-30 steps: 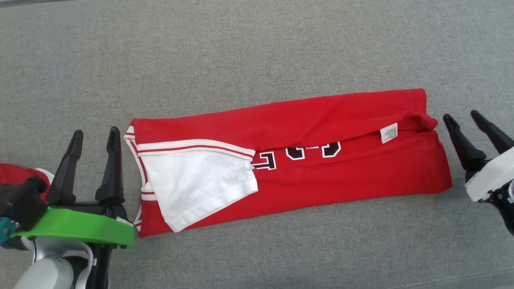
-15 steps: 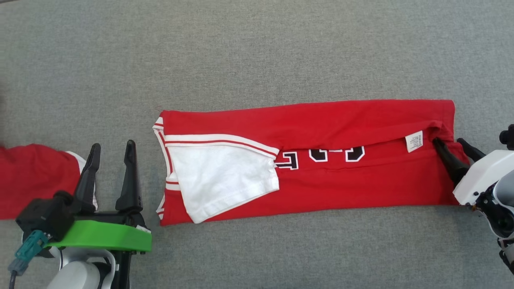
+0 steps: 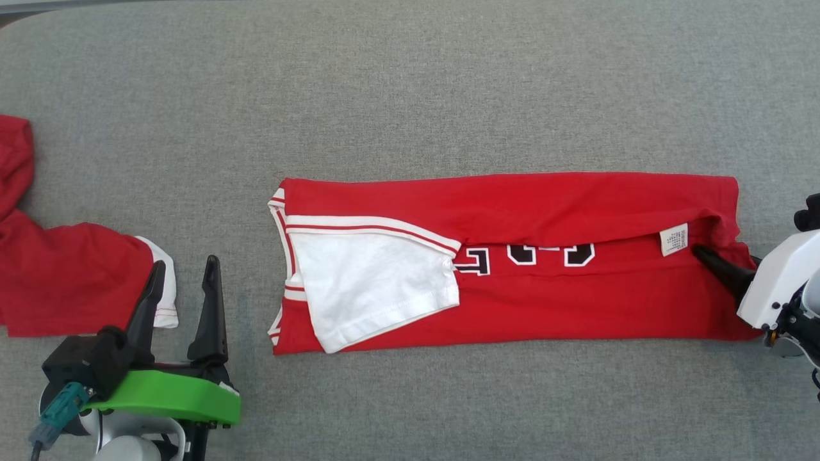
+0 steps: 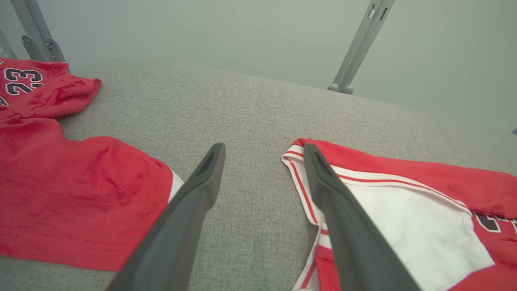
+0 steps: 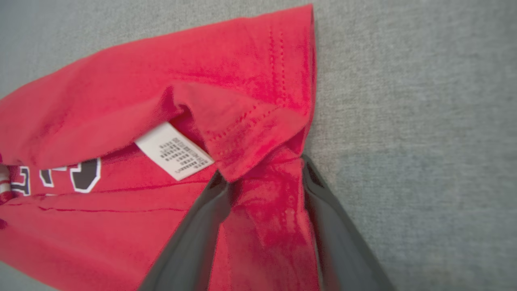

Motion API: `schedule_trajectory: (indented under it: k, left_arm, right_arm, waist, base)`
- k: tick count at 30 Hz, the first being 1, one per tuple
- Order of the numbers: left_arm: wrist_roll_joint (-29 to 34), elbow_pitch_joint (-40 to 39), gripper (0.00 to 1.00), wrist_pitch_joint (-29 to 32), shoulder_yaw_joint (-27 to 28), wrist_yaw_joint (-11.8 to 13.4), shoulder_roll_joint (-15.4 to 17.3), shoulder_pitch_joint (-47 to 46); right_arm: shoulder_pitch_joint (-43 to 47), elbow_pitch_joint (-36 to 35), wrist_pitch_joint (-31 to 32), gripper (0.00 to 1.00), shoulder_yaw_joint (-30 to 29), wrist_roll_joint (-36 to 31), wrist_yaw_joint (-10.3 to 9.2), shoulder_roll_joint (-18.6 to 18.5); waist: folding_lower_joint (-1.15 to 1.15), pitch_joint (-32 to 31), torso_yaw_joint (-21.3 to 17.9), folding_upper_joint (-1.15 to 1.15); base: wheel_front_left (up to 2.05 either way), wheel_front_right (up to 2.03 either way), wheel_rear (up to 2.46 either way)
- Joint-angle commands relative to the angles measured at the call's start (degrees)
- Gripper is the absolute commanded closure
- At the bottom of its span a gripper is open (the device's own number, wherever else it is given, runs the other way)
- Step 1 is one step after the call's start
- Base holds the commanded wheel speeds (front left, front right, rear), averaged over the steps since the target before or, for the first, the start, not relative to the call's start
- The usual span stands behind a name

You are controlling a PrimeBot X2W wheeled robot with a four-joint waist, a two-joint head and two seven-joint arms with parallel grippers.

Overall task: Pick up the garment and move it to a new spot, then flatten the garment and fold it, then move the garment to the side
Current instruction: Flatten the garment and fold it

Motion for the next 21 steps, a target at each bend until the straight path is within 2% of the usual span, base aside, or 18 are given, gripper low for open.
schedule_trajectory:
  k: [1,8,15,18,21]
  left_arm:
    - [0.3,0.4,0.00,-0.3,-0.1,-0.4,0.3,0.8]
    - [0.5,2.6,0.00,-0.4,-0.5,-1.0,0.4,0.4]
    - [1.9,6.3,0.00,-0.6,-0.9,-3.9,1.7,-0.3]
    - [3.6,8.3,0.00,-0.9,-1.2,-6.0,2.0,-0.9]
    - [5.7,10.6,0.00,-1.1,-0.9,-7.7,1.4,-1.4]
  right_arm:
    - [1.8,-0.1,2.0,1.00,1.5,0.7,0.07,0.9]
    - [0.9,-2.5,3.4,1.00,-1.5,2.2,0.05,-1.7]
    - [1.4,0.6,4.1,1.00,-10.2,0.7,0.01,-6.7]
    - [1.9,2.3,4.3,1.00,-15.0,-0.7,0.01,-9.0]
    - [2.3,1.5,4.3,1.00,-17.9,-2.4,0.02,-9.7]
  waist:
    - [0.00,-0.4,0.3,0.16]
    - [0.00,-1.1,0.5,0.16]
    - [0.00,-2.0,0.6,0.16]
    - [0.00,-2.3,0.9,0.16]
    - [0.00,-3.0,1.3,0.16]
  base:
    - [0.00,0.00,0.00]
    - [0.00,0.00,0.00]
    - [0.00,0.00,0.00]
    - [0.00,0.00,0.00]
    - [0.00,0.00,0.00]
